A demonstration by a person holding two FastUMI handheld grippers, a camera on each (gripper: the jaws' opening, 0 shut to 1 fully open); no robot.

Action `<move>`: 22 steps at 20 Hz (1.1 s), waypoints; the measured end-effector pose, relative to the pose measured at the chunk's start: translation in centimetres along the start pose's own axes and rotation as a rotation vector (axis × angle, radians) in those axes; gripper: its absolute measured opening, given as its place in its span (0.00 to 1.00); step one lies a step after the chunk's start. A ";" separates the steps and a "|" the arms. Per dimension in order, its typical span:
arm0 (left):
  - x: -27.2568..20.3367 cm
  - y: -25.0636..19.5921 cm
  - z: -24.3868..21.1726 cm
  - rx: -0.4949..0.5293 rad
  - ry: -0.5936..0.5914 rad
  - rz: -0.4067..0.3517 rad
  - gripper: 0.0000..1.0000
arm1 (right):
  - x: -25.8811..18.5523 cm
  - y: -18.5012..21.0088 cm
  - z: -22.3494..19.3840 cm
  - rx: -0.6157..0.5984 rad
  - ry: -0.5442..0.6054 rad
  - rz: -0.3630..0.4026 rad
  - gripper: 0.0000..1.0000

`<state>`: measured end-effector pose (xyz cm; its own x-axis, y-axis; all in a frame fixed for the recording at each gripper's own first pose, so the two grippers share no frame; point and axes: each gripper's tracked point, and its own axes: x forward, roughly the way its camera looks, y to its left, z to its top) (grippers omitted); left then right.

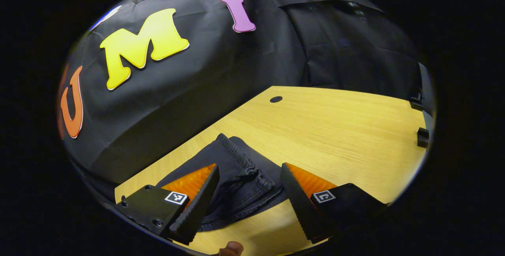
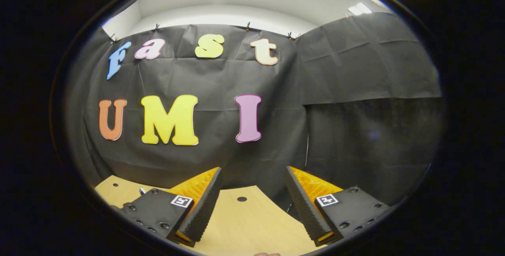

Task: Grasp the waist and the cuffs of the jeans and fold them to make the two legs overlap; first hold the waist and fold one-third of the jeans toward the cuffs, then hold the cuffs and fold the remaining one-third in the same direction to finish folding.

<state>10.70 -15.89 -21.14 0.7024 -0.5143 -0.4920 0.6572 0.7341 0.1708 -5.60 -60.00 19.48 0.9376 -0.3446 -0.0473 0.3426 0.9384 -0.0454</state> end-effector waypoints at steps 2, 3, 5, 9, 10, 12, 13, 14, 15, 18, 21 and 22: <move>-1.2 0.9 1.3 -0.061 -0.034 0.018 0.99 | 0.2 0.9 -0.2 0.010 -0.003 0.012 0.98; -1.9 1.8 2.2 -0.108 -0.058 0.036 0.99 | 0.4 1.5 -0.3 0.010 -0.006 0.020 0.94; -3.9 3.9 4.0 -0.211 -0.109 0.067 0.99 | 1.1 3.1 -0.6 0.023 -0.007 0.046 0.94; -8.4 10.3 7.3 -0.343 -0.200 0.185 0.99 | 3.0 8.5 -1.1 0.076 -0.008 0.139 0.94; -9.8 12.3 8.0 -0.378 -0.222 0.217 0.99 | 3.6 10.1 -1.1 0.086 -0.011 0.167 0.99; -12.7 15.9 9.4 -0.431 -0.267 0.283 0.99 | 4.4 13.6 -1.0 0.110 -0.012 0.228 0.94; -14.0 17.6 10.1 -0.447 -0.285 0.312 0.99 | 4.6 15.3 -1.1 0.123 -0.011 0.254 0.94; -15.4 19.0 10.4 -0.461 -0.293 0.339 0.99 | 5.0 16.6 -1.0 0.130 -0.013 0.269 0.94; -16.8 20.2 10.8 -0.478 -0.304 0.361 1.00 | 5.3 18.0 -0.9 0.134 -0.017 0.286 0.94; -21.2 23.5 12.1 -0.519 -0.361 0.420 1.00 | 5.5 21.9 -1.0 0.144 0.003 0.340 0.94; -23.7 25.1 13.0 -0.517 -0.384 0.470 0.99 | 5.3 24.7 -0.5 0.151 0.018 0.385 0.94; -24.0 25.4 13.1 -0.522 -0.387 0.478 0.99 | 5.2 25.2 -0.4 0.141 0.018 0.392 0.94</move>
<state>14.10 9.28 6.19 0.9830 -0.1392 -0.1195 0.1163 0.9767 -0.1804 7.92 -38.16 17.68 0.9979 0.0405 -0.0514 -0.0343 0.9926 0.1164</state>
